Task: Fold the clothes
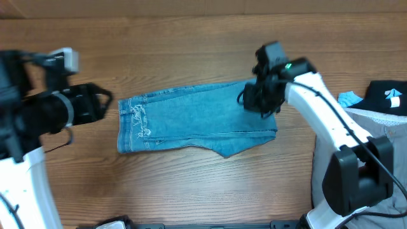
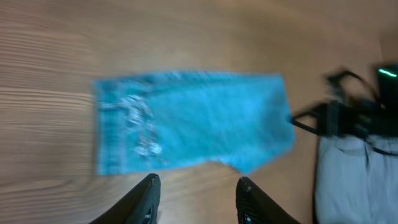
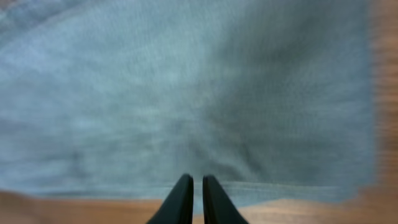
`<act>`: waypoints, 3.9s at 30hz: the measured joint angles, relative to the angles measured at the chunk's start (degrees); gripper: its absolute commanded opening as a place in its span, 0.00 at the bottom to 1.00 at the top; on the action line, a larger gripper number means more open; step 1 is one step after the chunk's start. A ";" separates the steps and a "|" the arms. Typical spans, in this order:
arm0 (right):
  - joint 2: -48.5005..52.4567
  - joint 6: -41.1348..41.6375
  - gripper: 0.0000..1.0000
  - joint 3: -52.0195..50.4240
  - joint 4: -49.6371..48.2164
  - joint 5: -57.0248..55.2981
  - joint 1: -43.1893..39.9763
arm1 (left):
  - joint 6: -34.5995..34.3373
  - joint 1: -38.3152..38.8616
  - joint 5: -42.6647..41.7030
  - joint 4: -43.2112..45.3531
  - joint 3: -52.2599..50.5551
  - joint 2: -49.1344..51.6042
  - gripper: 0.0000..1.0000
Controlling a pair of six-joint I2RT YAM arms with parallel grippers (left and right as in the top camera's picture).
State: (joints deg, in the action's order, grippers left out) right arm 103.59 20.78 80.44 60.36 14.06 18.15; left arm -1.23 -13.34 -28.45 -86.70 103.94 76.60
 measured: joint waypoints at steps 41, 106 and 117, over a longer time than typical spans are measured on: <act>-10.32 29.77 0.44 -33.00 -26.01 14.23 11.43 | -9.22 22.75 26.16 24.94 -27.50 36.04 0.35; -15.04 17.94 0.07 -29.22 -11.91 2.47 7.32 | -8.83 17.07 30.93 8.41 -14.34 35.91 0.52; -14.51 18.67 0.04 -29.18 -27.30 5.42 7.32 | -4.55 2.71 19.12 11.26 -12.76 35.15 0.81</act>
State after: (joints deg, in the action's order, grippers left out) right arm 89.08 39.44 51.27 33.06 19.49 25.47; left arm -5.78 -10.63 -9.32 -75.44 91.18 111.74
